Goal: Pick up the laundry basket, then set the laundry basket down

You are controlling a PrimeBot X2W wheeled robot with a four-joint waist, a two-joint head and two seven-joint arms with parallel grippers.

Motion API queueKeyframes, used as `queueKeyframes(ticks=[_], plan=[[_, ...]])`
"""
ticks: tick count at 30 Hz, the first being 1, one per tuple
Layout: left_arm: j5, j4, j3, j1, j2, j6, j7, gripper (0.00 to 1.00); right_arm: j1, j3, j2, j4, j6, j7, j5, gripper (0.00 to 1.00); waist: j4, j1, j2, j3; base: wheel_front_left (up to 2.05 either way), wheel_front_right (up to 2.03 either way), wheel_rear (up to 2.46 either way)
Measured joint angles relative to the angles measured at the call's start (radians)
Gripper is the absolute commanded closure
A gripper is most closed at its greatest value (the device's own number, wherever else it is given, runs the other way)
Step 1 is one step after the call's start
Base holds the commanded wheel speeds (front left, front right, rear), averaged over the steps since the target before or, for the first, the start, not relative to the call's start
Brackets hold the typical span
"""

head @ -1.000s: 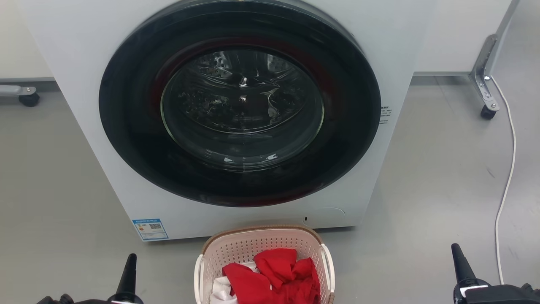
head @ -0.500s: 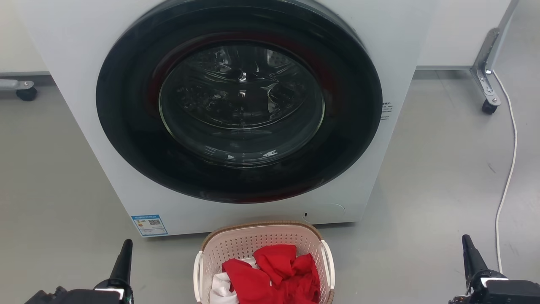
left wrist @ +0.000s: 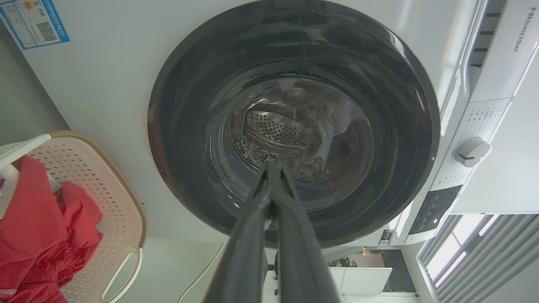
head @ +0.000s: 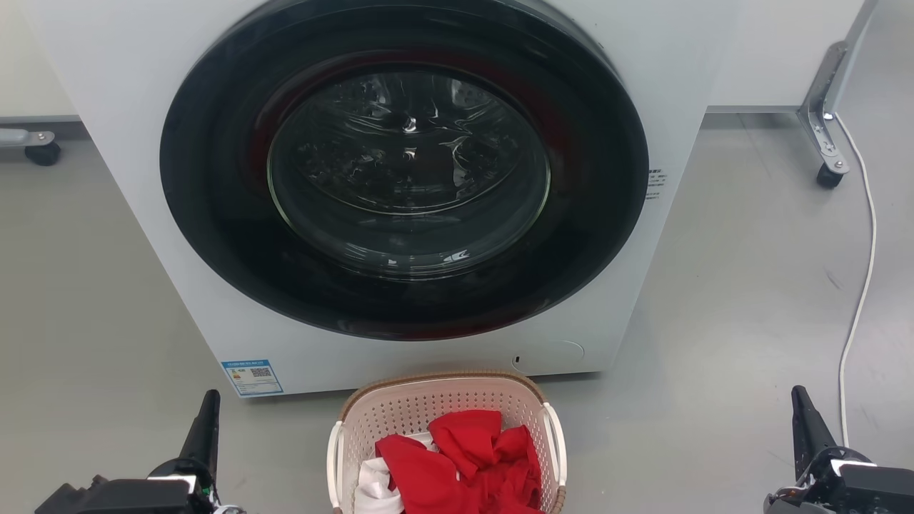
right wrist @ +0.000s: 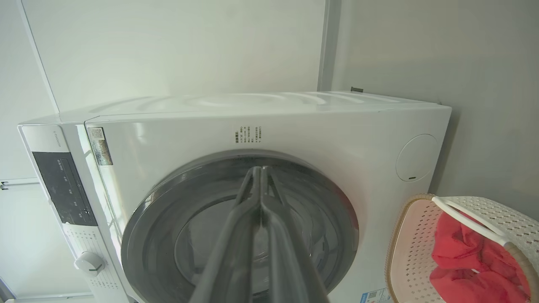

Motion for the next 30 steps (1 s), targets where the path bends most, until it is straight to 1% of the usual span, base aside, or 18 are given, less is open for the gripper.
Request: queueKeyframes(ticks=[30], plan=[[-0.001, 0.001, 0.000, 0.000, 0.000, 0.000, 0.000, 1.00, 0.000, 0.000, 0.000, 0.000, 0.000, 0.000, 0.001, 1.00, 0.000, 0.0000, 0.0000, 0.000, 0.00, 0.00, 0.00]])
